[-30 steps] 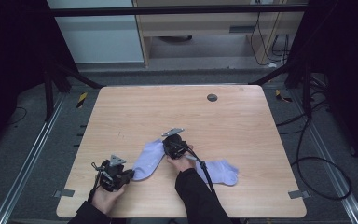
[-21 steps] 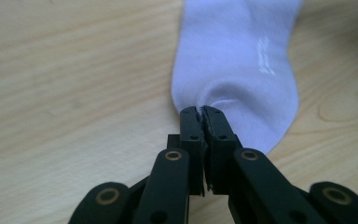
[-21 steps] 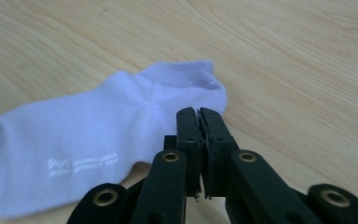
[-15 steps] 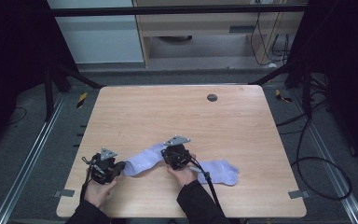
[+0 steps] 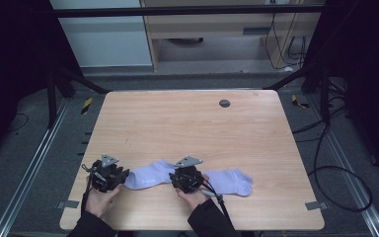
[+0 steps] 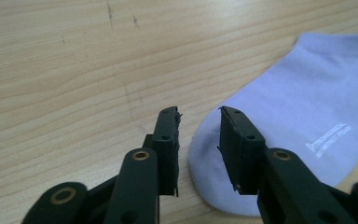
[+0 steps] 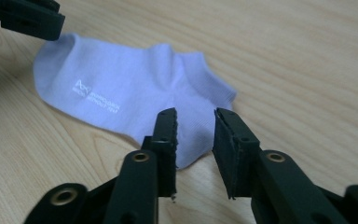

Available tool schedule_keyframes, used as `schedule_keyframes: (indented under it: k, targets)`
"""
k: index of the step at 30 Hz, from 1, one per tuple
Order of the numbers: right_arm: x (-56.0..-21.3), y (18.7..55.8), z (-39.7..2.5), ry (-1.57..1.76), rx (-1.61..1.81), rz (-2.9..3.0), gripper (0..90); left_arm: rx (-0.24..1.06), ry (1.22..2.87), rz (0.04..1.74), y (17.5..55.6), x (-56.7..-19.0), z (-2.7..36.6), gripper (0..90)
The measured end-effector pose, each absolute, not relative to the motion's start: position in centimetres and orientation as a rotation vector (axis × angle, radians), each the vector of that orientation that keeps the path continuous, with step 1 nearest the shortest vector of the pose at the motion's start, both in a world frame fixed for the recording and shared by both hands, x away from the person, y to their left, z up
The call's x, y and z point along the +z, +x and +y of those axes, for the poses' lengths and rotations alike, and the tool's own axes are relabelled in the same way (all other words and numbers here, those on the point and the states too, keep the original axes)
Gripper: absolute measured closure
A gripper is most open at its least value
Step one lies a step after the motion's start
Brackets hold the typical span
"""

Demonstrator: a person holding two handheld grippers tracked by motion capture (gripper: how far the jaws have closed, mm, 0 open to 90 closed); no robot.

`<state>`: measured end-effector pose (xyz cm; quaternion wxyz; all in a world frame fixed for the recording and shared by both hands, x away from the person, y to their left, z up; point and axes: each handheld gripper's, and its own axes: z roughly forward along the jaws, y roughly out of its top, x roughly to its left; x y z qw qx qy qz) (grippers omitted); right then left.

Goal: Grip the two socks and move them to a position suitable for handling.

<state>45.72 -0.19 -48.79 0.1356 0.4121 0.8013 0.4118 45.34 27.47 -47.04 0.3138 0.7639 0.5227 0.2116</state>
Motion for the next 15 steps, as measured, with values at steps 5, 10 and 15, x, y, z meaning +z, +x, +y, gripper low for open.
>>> schedule_keyframes:
  k: [5,10,15]
  targets:
    - [-47.1,46.0,-1.8,1.181,1.240,2.281,62.0,0.544,1.947,1.350,44.7,-45.8,27.2,58.7]
    - [-45.4,46.4,-4.4,1.191,1.263,2.228,54.6,0.513,1.919,1.303,44.3,-44.8,26.4,53.0]
    - [-44.5,46.5,-7.1,1.210,1.260,2.190,50.8,0.489,1.921,1.262,44.0,-44.3,25.2,49.6]
